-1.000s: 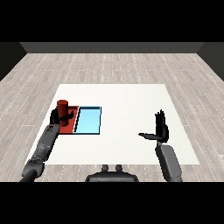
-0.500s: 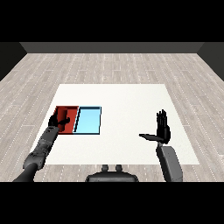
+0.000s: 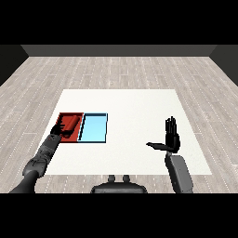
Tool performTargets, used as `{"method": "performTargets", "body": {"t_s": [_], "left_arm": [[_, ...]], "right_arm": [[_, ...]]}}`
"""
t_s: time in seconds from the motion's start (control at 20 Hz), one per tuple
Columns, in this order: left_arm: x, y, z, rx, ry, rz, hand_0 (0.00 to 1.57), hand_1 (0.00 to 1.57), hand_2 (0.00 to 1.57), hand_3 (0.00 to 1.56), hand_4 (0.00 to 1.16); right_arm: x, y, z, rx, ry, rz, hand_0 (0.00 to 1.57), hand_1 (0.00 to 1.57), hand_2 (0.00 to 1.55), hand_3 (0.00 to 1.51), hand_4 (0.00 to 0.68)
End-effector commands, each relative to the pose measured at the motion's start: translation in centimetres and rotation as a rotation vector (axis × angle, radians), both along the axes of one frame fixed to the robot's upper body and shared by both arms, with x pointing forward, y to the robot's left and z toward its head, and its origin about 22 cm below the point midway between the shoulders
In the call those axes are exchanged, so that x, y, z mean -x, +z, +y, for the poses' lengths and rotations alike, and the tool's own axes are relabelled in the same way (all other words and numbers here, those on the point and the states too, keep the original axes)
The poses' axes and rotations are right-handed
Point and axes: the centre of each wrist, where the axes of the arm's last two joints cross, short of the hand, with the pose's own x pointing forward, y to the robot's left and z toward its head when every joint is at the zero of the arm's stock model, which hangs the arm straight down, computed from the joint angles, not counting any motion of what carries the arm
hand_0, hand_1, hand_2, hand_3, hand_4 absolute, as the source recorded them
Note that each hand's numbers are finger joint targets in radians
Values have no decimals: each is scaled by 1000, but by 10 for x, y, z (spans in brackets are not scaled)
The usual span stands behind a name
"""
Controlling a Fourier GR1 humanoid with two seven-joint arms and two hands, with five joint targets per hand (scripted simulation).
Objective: Pick the red can and put it in the red box
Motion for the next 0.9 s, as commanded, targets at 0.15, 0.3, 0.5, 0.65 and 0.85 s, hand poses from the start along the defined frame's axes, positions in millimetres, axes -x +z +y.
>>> {"method": "performTargets", "body": {"t_s": [0.15,0.3,0.5,0.65,0.85], "left_arm": [[-9,6,-6,27,73,77,0,0,0,0,0],[-11,21,10,59,110,-48,0,0,0,0,0],[-14,19,-3,192,106,-478,0,0,0,0,0],[-31,42,-14,288,14,-780,0,0,0,0,0],[-43,45,-58,432,-208,-1000,0,0,0,0,0]], "right_arm": [[7,-2,14,-14,30,-14,0,0,0,0,0],[1,9,-7,-5,9,-21,0,0,0,0,0],[-1,3,4,-14,38,-27,0,0,0,0,0],[1,9,0,-10,65,-41,0,0,0,0,0],[1,9,-3,-7,74,-39,0,0,0,0,0]]}}
